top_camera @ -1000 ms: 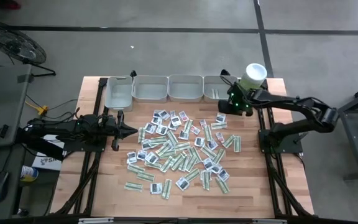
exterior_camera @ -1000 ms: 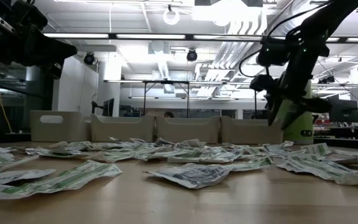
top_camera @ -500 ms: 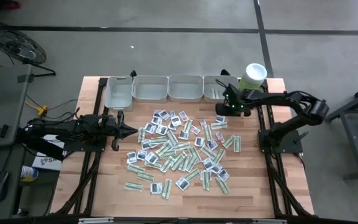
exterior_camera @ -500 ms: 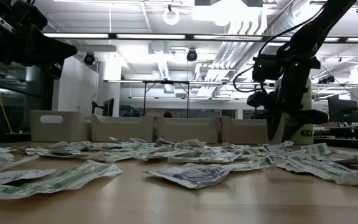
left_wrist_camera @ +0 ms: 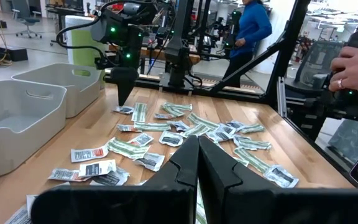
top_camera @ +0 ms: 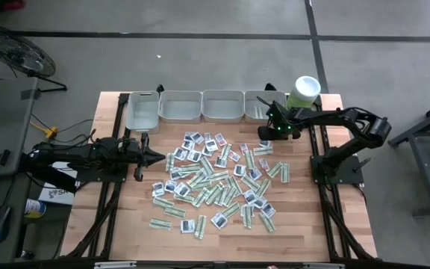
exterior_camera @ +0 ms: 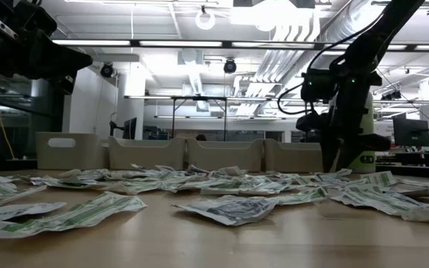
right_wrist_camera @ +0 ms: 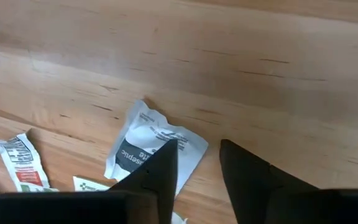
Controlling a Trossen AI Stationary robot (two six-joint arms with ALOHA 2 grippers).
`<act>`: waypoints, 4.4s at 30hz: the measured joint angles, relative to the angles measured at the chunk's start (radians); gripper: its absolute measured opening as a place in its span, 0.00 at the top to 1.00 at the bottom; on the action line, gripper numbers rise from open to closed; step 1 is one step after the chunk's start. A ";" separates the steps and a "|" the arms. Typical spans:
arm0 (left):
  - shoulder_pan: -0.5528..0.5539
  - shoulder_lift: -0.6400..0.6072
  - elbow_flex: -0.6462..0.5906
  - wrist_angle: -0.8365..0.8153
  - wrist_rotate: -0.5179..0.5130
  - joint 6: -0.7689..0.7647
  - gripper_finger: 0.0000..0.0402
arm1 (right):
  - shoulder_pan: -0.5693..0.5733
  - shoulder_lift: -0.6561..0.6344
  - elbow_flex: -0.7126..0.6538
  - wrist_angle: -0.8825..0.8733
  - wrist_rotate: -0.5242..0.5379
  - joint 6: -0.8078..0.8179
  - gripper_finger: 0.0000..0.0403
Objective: Pick & Place First Aid Supplies
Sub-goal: Put the gray towelette pack into the middle right gray bin
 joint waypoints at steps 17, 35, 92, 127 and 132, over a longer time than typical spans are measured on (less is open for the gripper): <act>0.000 0.000 0.000 0.000 0.000 0.000 1.00 | 0.000 0.029 -0.002 0.033 0.001 -0.019 0.99; 0.000 0.000 0.000 0.000 0.000 0.000 1.00 | 0.002 -0.143 -0.003 0.060 -0.041 0.025 1.00; 0.000 0.000 0.000 0.000 0.000 0.000 1.00 | 0.004 -0.281 -0.001 0.378 -0.403 -0.117 1.00; 0.000 0.000 0.000 -0.001 0.000 0.000 1.00 | -0.013 0.219 0.399 0.467 -0.028 -0.024 1.00; 0.000 0.000 0.000 0.000 0.000 0.000 1.00 | -0.024 0.252 0.430 0.386 0.036 -0.030 1.00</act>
